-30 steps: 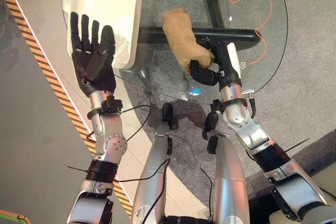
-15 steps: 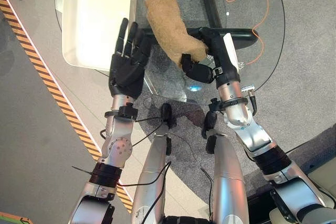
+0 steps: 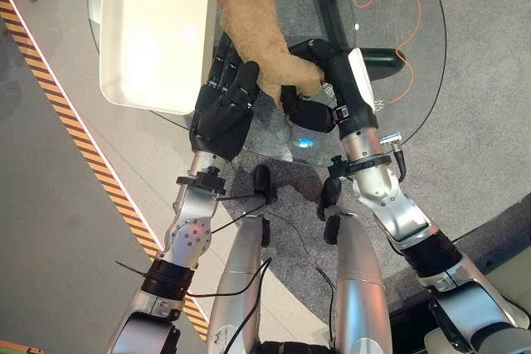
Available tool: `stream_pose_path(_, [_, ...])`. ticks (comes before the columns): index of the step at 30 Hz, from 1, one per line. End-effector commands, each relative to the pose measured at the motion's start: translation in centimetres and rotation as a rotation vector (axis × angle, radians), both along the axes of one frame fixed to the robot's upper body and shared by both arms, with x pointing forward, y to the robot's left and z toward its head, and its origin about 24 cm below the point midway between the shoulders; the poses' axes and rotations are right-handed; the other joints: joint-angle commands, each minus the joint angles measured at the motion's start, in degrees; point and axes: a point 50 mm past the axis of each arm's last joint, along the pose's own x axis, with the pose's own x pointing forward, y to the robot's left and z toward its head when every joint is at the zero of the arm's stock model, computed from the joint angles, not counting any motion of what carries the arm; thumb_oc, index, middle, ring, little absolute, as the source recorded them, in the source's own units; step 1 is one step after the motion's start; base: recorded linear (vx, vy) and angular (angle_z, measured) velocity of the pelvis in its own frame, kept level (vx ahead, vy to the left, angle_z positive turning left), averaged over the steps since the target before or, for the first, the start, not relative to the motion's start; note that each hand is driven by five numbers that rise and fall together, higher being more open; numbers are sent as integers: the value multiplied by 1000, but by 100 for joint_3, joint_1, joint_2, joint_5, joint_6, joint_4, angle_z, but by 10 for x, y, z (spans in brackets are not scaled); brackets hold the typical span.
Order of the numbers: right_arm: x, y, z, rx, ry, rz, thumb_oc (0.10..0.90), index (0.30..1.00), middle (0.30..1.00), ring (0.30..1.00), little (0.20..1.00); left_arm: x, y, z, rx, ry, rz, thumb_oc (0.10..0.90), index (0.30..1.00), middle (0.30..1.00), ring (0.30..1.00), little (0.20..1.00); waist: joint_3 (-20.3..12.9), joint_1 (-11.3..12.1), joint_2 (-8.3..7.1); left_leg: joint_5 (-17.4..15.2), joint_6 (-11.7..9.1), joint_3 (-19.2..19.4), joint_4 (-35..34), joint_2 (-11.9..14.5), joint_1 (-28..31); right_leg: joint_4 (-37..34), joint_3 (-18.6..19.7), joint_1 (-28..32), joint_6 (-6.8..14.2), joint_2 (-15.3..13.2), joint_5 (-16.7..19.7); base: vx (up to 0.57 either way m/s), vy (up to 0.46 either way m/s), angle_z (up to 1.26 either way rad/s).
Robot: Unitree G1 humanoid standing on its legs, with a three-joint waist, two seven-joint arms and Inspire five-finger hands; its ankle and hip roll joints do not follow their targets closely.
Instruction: Wipe the table with a cloth and put it in the basket.
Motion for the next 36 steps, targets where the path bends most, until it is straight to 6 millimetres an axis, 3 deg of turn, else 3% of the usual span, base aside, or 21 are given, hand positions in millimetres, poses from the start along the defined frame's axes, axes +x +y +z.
stream_pose_path(1, [-54,34,73,62,-422,269,100,300,300,300,200,-28,-6,60,-98,-395,-103,800,900,900,900,900,-166,-23,4,-504,393,463,186,-419,296,-645,-90,329,122,339,204,0,0,0])
stream_pose_path(17, [-51,34,68,14,-403,241,100,300,300,300,200,-35,-3,71,-135,-501,-112,800,900,900,900,900,-166,-14,-13,-510,387,450,175,-441,322,-616,-97,329,111,338,184,0,0,0])
stream_pose_path(36, [-40,34,59,-169,-389,175,100,300,300,300,200,-36,5,74,-181,-536,-84,800,900,900,900,900,-166,28,-48,-516,369,417,201,-463,313,-560,-134,316,112,326,154,0,0,0])
